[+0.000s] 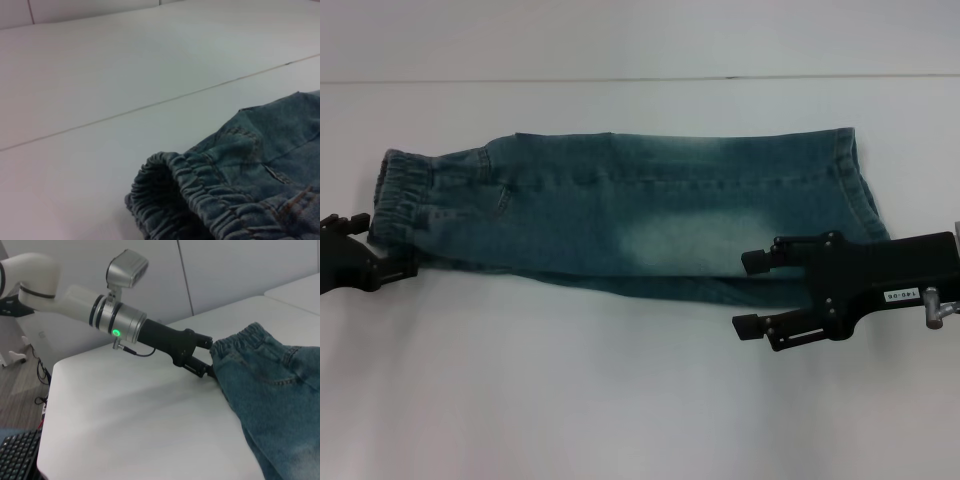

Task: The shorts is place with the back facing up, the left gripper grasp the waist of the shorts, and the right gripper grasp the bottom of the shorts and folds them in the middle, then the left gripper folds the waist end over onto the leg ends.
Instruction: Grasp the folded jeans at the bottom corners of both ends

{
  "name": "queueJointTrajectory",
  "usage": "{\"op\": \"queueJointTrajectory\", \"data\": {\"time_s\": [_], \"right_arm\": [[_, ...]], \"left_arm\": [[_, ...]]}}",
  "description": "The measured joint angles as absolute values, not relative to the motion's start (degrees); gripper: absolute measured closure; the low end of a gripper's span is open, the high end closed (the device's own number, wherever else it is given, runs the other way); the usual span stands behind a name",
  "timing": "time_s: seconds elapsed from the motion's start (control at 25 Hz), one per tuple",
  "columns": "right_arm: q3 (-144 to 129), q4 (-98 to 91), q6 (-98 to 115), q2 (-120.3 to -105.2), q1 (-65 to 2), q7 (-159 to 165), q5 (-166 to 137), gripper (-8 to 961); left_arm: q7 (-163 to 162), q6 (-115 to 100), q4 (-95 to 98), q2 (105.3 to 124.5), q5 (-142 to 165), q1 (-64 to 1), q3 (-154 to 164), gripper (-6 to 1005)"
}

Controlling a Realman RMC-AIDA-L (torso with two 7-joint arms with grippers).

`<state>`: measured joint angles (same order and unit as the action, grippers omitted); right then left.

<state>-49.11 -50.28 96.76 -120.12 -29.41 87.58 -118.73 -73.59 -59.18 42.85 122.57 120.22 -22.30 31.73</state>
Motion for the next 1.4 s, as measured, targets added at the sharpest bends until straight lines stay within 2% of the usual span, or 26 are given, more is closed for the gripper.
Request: {"op": "queueJointTrajectory", "data": {"time_s": [1.08,1.4], "right_arm": [[-49.6,-50.0,96.6,-119.99,-29.4,88.7,-118.1,88],[-49.4,-50.0,96.9,-119.97,-28.7,88.7,-117.8,101]], "left_arm": [[-72.7,-57.6,41.6,122.75,120.9,-23.4,33.0,112],[-69.4,-61.9,42.3,123.13,119.0,-23.6,32.7,270]]}}
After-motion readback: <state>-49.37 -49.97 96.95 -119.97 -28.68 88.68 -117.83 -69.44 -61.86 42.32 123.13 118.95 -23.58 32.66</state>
